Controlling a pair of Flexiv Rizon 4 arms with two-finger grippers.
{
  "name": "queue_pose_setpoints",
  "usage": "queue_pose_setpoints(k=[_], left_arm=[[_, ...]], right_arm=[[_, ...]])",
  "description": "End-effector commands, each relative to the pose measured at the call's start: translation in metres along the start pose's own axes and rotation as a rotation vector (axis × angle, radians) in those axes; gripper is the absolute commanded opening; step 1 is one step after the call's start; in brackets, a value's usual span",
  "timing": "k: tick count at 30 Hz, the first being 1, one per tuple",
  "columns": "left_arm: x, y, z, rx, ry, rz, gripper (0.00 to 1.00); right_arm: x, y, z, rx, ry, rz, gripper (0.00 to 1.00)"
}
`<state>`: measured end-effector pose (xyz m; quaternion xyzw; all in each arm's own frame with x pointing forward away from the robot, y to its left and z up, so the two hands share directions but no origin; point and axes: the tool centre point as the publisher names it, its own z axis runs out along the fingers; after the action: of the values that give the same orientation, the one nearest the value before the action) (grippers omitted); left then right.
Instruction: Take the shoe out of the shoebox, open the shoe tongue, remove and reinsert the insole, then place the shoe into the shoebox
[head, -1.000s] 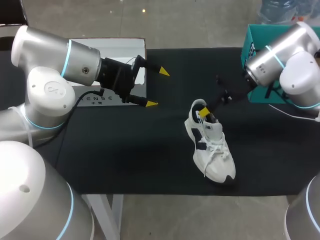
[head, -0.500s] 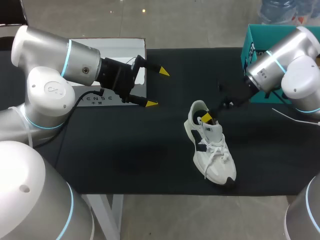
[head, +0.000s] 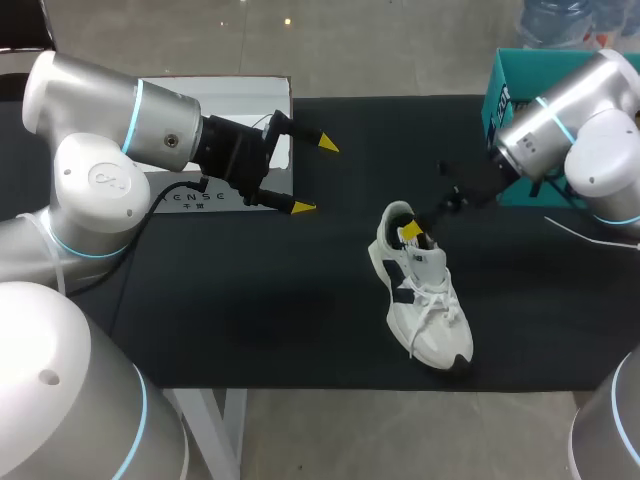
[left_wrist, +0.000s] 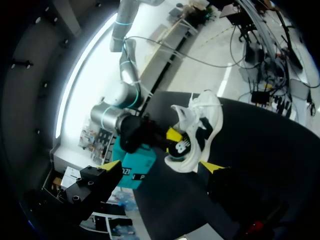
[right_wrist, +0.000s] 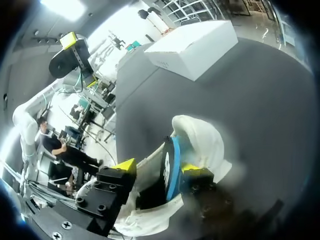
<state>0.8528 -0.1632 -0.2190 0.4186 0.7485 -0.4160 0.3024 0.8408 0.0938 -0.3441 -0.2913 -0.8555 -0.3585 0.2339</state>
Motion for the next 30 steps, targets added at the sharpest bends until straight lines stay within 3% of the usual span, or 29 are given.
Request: queue_pose_setpoints(k=[1,9,17,21,23,30], left_arm=[[0.0,0.0,-0.001,-0.001,0.002,0.001,1.0],[0.0,0.0,-0.001,-0.001,0.002,0.001,1.0],[0.0,0.0,-0.001,-0.001,0.002,0.001,1.0],[0.0,0.0,-0.001,-0.001,0.002,0.001,1.0],[0.0,0.0,-0.001,-0.001,0.002,0.001,1.0],[0.0,0.0,-0.001,-0.001,0.002,0.001,1.0]], right_arm=[[0.005,0.003,-0.006,-0.001,-0.014,-0.007,1.0],[0.001,0.015,-0.018,-0.017,-0.052,-0.026,1.0],[-0.001,0.024,-0.051,-0.056,-0.163,-0.017,1.0],[0.009,0.024,-0.058,0.002,-0.262,0.061,1.0],[0.019,0.023,-0.061,0.075,-0.348,0.153,1.0],[0.054,0.018,-0.077,0.059,-0.607,0.24,1.0]])
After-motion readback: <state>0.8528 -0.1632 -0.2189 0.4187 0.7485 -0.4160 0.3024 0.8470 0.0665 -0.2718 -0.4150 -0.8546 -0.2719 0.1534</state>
